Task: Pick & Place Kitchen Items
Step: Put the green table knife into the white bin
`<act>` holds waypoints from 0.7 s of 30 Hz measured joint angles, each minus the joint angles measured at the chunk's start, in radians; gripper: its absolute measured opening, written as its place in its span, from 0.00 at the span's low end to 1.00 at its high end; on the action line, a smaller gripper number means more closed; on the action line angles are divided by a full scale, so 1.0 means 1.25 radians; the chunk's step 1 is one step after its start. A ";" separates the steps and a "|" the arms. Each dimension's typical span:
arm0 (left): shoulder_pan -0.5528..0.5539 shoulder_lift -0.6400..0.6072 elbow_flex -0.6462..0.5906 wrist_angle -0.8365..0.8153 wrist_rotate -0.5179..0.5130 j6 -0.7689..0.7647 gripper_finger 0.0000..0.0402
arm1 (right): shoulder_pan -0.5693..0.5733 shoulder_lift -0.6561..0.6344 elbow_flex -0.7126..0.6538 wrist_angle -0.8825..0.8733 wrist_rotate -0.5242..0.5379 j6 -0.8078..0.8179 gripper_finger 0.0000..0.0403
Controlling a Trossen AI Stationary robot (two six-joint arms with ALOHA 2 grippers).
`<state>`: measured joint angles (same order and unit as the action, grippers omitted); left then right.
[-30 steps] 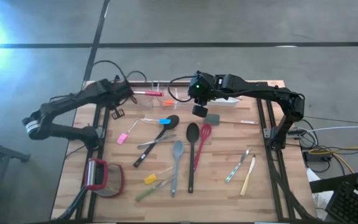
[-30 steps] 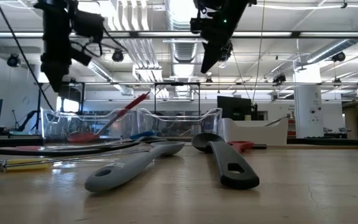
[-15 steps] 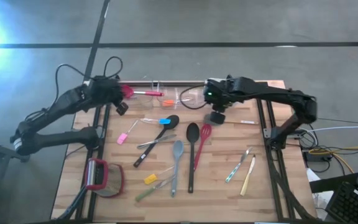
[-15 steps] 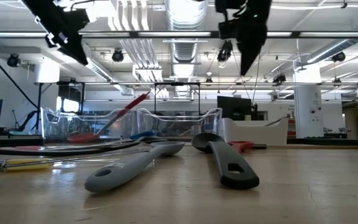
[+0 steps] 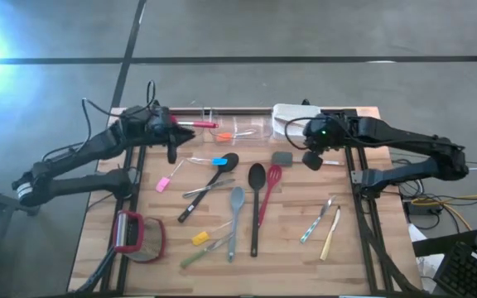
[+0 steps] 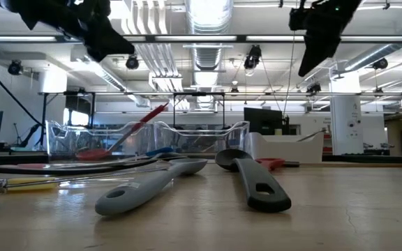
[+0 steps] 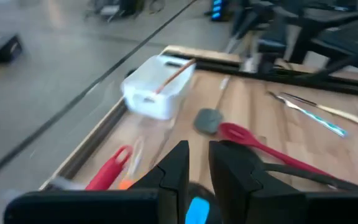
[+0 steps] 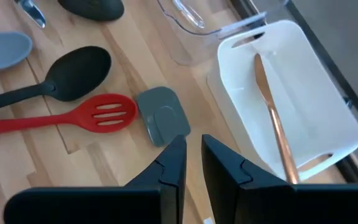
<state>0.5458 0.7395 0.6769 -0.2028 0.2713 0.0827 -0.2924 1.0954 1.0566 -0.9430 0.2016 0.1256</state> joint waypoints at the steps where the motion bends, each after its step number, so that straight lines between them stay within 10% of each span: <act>1: -0.014 -0.003 -0.011 0.021 0.000 0.012 0.17 | 0.000 -0.010 -0.012 0.008 0.000 0.006 0.11; 21: -0.235 -0.018 -0.176 0.312 -0.049 0.063 0.17 | 0.094 0.010 -0.040 0.071 -0.210 0.086 0.11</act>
<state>0.2520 0.7170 0.4564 0.1877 0.2102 0.1619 -0.1746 1.1075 1.0064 -0.8542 -0.0608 0.2337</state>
